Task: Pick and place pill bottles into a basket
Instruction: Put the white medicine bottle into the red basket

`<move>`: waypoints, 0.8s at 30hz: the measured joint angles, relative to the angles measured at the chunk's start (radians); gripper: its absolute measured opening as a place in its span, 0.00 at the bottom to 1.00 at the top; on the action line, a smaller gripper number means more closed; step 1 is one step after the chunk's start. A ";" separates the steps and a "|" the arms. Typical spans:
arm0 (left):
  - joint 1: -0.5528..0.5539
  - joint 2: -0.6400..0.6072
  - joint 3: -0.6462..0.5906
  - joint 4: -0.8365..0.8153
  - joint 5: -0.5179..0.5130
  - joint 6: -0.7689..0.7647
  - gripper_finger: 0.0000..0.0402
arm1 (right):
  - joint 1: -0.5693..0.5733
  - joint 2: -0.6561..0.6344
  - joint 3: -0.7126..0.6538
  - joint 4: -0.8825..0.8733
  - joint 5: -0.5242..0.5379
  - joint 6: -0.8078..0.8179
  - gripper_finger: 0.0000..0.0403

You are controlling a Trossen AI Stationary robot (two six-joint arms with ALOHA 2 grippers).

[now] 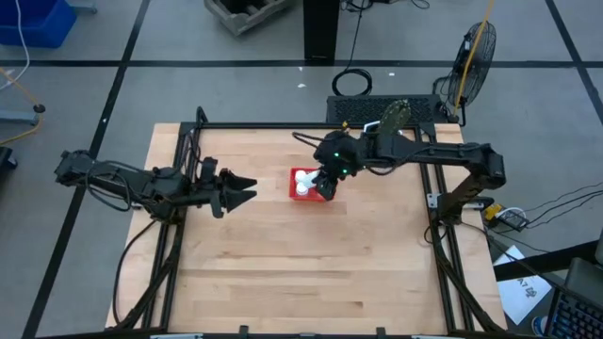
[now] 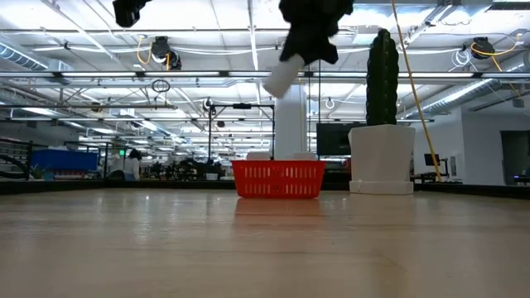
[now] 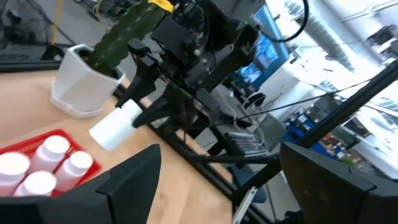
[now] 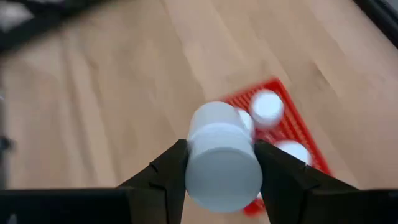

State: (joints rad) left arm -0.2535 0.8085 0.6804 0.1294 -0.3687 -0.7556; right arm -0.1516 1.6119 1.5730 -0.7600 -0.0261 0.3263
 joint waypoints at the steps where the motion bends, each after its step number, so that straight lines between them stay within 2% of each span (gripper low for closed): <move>1: 0.000 0.000 0.000 -0.016 0.000 -0.010 0.83 | -0.009 0.011 0.000 -0.025 0.000 -0.026 0.37; 3: 0.000 0.000 0.000 -0.047 -0.002 -0.032 0.83 | -0.023 0.038 0.000 -0.060 0.007 -0.081 0.37; 5: 0.000 0.000 0.000 -0.074 -0.003 -0.055 0.84 | -0.029 0.064 0.000 -0.098 0.057 -0.147 0.37; 8: 0.000 0.000 0.000 -0.136 -0.004 -0.092 0.84 | -0.026 0.091 0.000 -0.090 0.082 -0.234 0.37; 14: 0.000 0.001 0.000 -0.217 -0.011 -0.160 0.84 | -0.023 0.154 0.000 -0.070 0.081 -0.300 0.37; 24: 0.000 0.000 0.000 -0.218 -0.034 -0.160 0.84 | -0.003 0.222 0.000 -0.064 0.080 -0.366 0.37</move>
State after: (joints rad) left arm -0.2537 0.8089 0.6804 -0.0887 -0.4026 -0.9154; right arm -0.1548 1.8339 1.5726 -0.8238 0.0535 -0.0400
